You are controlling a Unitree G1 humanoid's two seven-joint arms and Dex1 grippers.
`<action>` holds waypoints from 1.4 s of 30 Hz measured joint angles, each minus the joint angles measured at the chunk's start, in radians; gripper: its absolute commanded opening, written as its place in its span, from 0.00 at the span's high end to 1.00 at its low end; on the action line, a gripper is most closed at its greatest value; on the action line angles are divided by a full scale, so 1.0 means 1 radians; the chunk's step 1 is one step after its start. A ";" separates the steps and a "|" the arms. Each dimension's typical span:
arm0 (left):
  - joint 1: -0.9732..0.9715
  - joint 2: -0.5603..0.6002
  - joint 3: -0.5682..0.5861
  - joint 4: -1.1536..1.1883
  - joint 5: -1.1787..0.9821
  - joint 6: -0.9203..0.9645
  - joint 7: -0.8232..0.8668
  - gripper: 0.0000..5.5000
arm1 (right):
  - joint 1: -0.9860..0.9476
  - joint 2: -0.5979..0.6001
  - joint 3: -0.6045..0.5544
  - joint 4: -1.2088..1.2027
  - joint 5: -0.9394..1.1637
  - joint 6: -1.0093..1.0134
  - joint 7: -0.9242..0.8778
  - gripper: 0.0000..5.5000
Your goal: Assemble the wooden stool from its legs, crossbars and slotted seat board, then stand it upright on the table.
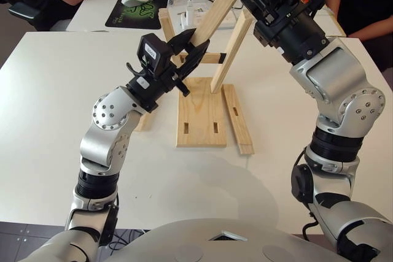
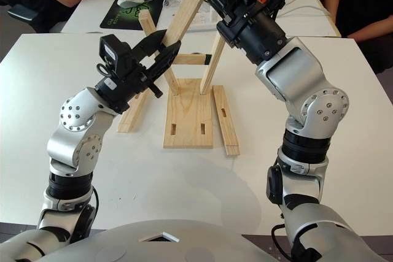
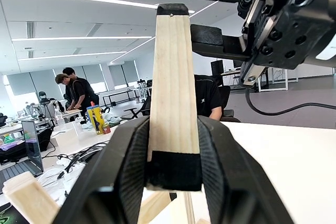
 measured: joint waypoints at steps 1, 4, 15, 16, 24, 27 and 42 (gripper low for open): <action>0.000 -0.001 -0.001 -0.001 0.000 -0.001 0.000 0.76 | 0.000 0.000 0.000 0.000 0.000 0.000 -0.001 0.83; 0.000 -0.002 -0.006 -0.006 0.001 -0.001 0.000 0.76 | 0.000 0.000 0.001 0.001 -0.003 -0.002 -0.004 0.89; -0.001 0.008 -0.018 -0.004 0.047 -0.001 0.003 0.76 | 0.016 -0.033 0.003 0.020 -0.041 0.013 0.013 0.91; -0.001 0.008 -0.020 -0.003 0.054 -0.001 0.003 0.76 | 0.017 -0.035 0.004 0.021 -0.046 0.014 0.017 0.91; 0.011 0.010 -0.031 0.019 0.150 -0.103 0.006 0.60 | 0.017 -0.035 0.005 0.040 -0.041 0.026 0.044 0.91; 0.013 0.009 -0.030 0.027 0.153 -0.130 0.005 0.52 | 0.021 -0.038 0.005 0.047 -0.042 0.037 0.061 0.91; -0.105 0.056 0.305 -0.081 -0.301 0.033 0.043 0.49 | 0.197 -0.160 0.040 0.033 -0.316 0.124 0.084 0.91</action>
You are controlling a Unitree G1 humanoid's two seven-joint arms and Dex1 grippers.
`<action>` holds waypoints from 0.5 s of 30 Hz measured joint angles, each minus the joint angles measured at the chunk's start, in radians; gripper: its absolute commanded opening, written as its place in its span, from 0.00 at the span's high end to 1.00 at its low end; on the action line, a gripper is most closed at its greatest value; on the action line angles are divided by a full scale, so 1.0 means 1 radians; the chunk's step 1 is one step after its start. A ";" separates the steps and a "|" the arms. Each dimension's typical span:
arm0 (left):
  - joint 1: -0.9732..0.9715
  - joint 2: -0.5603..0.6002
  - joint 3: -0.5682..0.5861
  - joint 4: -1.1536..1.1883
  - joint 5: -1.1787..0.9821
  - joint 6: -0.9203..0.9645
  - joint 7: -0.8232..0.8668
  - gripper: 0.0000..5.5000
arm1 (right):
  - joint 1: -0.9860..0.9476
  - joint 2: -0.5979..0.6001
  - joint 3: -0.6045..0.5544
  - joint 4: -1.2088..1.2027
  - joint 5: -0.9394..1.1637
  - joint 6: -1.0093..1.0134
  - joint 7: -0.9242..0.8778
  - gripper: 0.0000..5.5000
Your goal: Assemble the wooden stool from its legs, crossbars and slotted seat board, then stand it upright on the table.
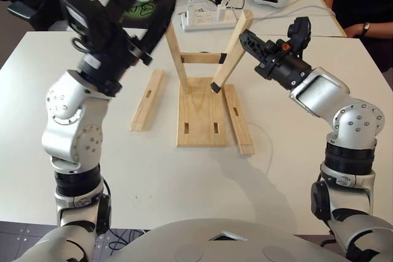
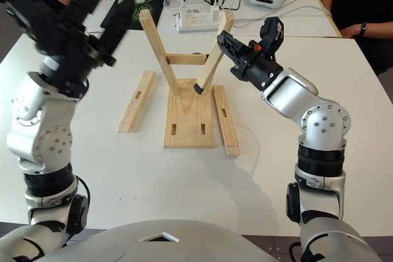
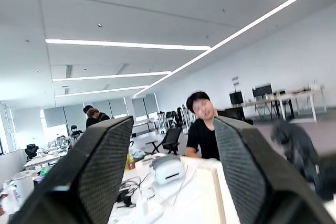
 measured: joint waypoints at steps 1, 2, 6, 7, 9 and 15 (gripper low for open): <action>-0.047 0.014 0.058 0.000 -0.082 0.035 0.033 0.49 | 0.041 -0.015 -0.004 -0.030 0.001 0.019 -0.007 0.91; -0.082 0.036 0.107 0.000 -0.130 0.051 0.057 0.49 | 0.080 -0.030 -0.008 -0.059 0.002 0.035 -0.016 0.91; -0.058 0.106 0.176 -0.017 -0.134 0.066 0.084 0.49 | 0.174 -0.061 -0.029 -0.124 -0.083 0.044 -0.054 0.91; -0.035 0.104 0.174 -0.019 -0.125 0.065 0.087 0.49 | 0.182 -0.061 -0.034 -0.132 -0.108 0.031 -0.063 0.91; 0.025 0.090 0.159 -0.020 -0.100 0.062 0.098 0.49 | 0.197 -0.050 -0.045 -0.144 -0.167 -0.002 -0.081 0.91; 0.102 0.039 0.083 -0.029 -0.049 0.038 0.111 0.49 | 0.193 0.033 -0.045 -0.147 -0.259 -0.066 -0.082 0.91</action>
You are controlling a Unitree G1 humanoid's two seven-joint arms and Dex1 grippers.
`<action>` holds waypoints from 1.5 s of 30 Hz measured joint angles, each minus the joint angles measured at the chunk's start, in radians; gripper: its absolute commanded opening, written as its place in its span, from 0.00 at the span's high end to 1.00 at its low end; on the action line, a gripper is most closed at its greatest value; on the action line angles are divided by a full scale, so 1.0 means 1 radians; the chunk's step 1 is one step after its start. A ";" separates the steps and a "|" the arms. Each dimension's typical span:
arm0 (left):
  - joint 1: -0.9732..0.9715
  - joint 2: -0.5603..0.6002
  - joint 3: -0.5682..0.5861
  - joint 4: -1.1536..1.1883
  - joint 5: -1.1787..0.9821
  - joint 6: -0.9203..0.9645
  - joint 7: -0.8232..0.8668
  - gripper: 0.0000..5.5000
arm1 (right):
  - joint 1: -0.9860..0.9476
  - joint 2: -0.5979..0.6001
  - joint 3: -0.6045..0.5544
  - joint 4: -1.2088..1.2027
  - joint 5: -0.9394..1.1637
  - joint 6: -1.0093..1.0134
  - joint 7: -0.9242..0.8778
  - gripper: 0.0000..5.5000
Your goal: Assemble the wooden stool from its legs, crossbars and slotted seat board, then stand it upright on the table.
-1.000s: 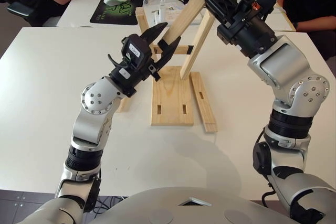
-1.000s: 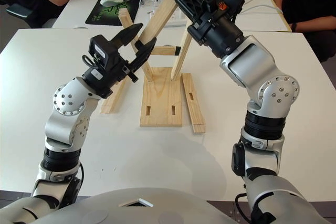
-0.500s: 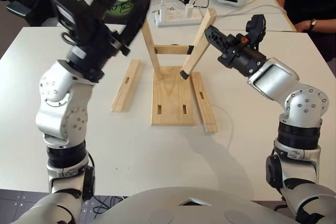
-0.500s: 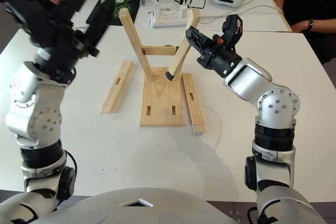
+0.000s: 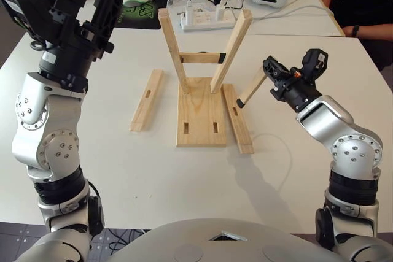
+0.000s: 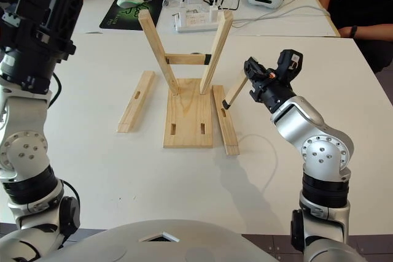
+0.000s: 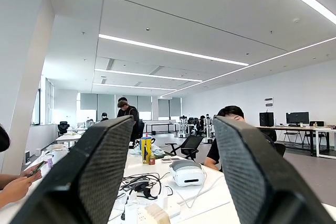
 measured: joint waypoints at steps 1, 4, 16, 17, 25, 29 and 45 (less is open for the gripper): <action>0.001 0.000 -0.010 0.000 0.002 -0.002 -0.002 0.49 | 0.001 0.012 0.001 0.002 -0.020 -0.007 0.006 0.91; 0.000 0.000 -0.022 0.005 0.013 -0.004 -0.008 0.49 | 0.013 0.034 0.011 0.004 -0.097 -0.045 0.046 0.91; -0.055 0.024 -0.051 0.088 0.019 -0.003 -0.072 0.49 | 0.125 0.167 0.033 -0.013 -0.272 -0.123 0.079 0.91; -0.056 0.025 -0.052 0.092 0.020 -0.003 -0.075 0.49 | 0.129 0.172 0.034 -0.013 -0.285 -0.124 0.082 0.91; -0.056 0.026 -0.060 0.094 0.020 -0.003 -0.083 0.49 | 0.144 0.230 0.038 0.017 -0.346 -0.164 0.117 0.91; -0.056 0.026 -0.064 0.094 0.020 -0.003 -0.084 0.49 | 0.156 0.257 0.039 0.033 -0.386 -0.170 0.122 0.91; -0.056 0.024 -0.068 0.081 0.017 0.020 -0.077 0.49 | 0.142 0.282 0.087 0.016 -0.524 -0.174 0.183 0.91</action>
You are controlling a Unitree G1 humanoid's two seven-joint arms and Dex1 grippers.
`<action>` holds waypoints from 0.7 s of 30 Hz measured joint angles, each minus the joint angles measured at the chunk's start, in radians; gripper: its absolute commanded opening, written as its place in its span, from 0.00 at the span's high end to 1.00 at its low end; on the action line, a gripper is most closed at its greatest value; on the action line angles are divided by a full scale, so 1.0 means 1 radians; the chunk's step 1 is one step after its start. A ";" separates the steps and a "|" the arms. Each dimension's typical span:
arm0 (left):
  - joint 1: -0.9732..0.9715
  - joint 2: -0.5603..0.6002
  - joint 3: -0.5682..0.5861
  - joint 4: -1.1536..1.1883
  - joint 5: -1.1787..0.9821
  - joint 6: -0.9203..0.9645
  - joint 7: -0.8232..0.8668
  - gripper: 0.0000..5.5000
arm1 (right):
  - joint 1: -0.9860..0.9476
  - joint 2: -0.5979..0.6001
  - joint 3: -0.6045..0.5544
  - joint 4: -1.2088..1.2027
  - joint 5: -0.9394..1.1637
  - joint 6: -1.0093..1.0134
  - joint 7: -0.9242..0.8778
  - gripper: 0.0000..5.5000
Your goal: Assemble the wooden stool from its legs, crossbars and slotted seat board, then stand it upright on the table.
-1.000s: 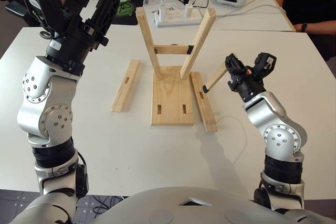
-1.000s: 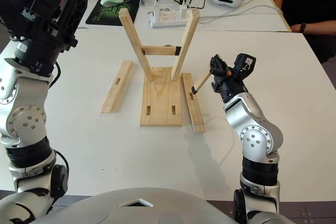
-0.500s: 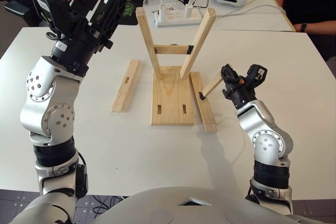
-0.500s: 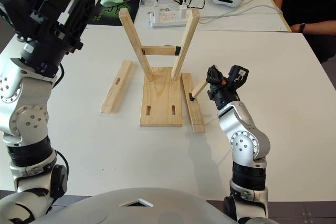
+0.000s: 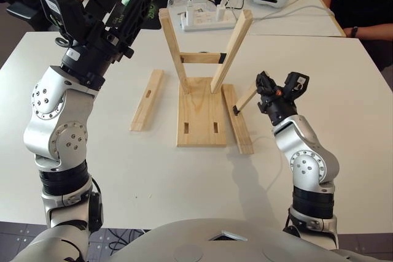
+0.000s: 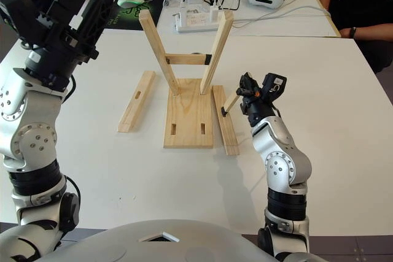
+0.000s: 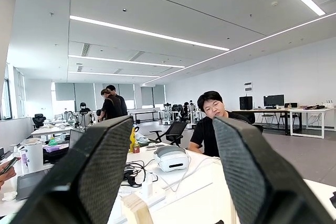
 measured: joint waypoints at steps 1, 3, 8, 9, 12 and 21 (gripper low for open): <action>-0.002 0.000 0.000 0.000 0.000 0.003 0.000 0.49 | 0.006 0.002 0.004 -0.005 -0.008 -0.003 0.004 0.91; -0.009 0.003 -0.001 0.000 -0.001 0.011 0.000 0.49 | 0.025 0.005 0.013 -0.021 -0.025 -0.011 0.007 0.91; -0.026 0.007 -0.006 -0.002 -0.021 0.041 -0.008 0.49 | 0.078 0.017 0.038 -0.072 -0.085 -0.032 0.011 0.91; -0.026 0.008 -0.008 -0.003 -0.023 0.046 -0.009 0.49 | 0.083 0.023 0.039 -0.075 -0.091 -0.035 0.011 0.91; -0.026 0.008 -0.013 -0.008 -0.028 0.053 -0.011 0.49 | 0.085 0.025 0.039 -0.074 -0.105 -0.041 0.016 0.91; -0.026 0.005 -0.020 -0.010 -0.030 0.056 -0.009 0.49 | 0.064 0.025 0.039 -0.029 -0.159 -0.073 0.059 0.91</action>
